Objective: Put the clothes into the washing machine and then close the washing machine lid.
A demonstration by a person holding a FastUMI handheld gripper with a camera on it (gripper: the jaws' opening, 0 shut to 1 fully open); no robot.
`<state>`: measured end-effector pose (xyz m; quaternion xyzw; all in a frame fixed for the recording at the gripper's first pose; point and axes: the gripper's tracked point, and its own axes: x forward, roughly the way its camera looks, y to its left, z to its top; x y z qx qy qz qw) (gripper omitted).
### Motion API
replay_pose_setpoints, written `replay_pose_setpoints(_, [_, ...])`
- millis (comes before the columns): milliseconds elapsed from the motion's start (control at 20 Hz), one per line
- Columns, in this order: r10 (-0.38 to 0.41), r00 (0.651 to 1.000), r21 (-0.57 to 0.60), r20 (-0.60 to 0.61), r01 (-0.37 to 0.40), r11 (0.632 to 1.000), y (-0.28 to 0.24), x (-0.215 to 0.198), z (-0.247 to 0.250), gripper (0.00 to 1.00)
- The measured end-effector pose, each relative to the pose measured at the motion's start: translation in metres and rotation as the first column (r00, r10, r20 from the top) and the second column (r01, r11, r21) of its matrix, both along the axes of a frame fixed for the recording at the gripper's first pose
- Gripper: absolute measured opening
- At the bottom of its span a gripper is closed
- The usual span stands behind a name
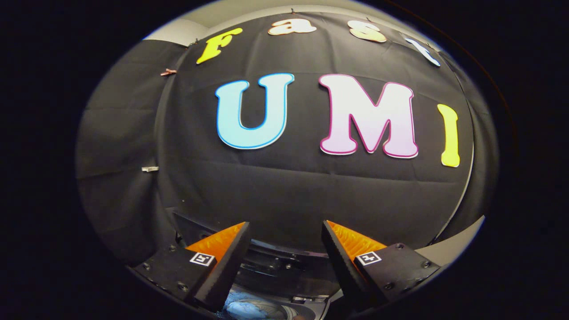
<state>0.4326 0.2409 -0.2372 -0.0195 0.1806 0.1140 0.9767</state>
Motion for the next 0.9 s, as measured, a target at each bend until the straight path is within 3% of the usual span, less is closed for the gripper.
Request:
replay_pose_setpoints(300, [-0.121,0.983,0.019,-0.141,0.125,0.992,-0.036,0.008,-0.030,1.00])
replay_pose_setpoints(900, [-0.139,0.972,0.004,-0.187,0.142,0.990,-0.040,-0.036,-0.023,1.00])
